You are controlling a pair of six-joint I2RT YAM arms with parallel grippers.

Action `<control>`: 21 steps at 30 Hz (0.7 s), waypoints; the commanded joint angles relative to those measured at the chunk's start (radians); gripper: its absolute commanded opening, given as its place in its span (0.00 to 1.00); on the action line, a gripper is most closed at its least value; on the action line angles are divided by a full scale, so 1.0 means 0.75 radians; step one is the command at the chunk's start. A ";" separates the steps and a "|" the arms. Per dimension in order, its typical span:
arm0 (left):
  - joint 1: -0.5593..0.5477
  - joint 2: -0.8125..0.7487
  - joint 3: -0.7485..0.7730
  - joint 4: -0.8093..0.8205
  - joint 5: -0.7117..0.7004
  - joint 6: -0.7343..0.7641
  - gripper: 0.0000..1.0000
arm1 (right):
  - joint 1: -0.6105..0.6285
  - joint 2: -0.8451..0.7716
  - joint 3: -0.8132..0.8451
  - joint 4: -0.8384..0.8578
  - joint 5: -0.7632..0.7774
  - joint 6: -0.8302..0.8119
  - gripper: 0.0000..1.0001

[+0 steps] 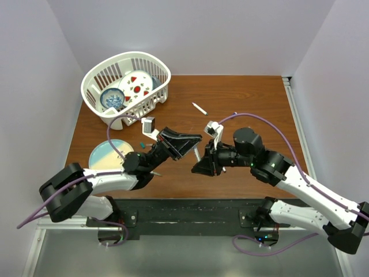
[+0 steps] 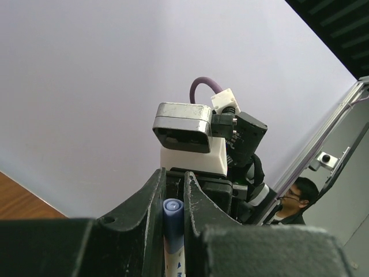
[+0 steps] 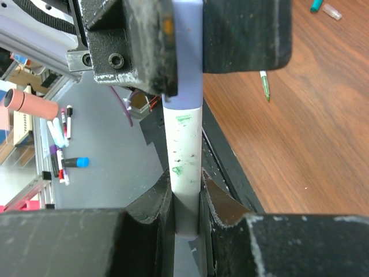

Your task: Insert the pens into the pen caps

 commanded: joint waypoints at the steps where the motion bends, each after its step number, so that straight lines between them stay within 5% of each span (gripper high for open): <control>1: -0.203 0.075 -0.138 0.003 0.551 0.011 0.00 | -0.115 0.034 0.240 0.783 0.266 0.014 0.00; 5: -0.175 0.030 -0.114 -0.001 0.537 -0.013 0.00 | -0.119 0.056 0.279 0.727 0.150 -0.015 0.00; 8: -0.087 -0.072 -0.033 -0.374 0.488 0.048 0.00 | -0.119 0.016 0.161 0.656 0.029 -0.021 0.01; 11: 0.013 -0.168 0.088 -0.797 0.404 0.138 0.00 | -0.119 -0.098 -0.003 0.544 0.000 -0.064 0.31; 15: 0.130 -0.254 0.168 -1.066 0.324 0.252 0.00 | -0.117 -0.293 -0.177 0.339 -0.051 -0.062 0.49; 18: 0.145 -0.257 0.240 -1.308 0.179 0.332 0.00 | -0.117 -0.444 -0.287 0.186 -0.096 -0.048 0.77; 21: 0.145 -0.198 0.246 -1.363 0.089 0.338 0.00 | -0.117 -0.551 -0.345 0.053 -0.106 -0.042 0.91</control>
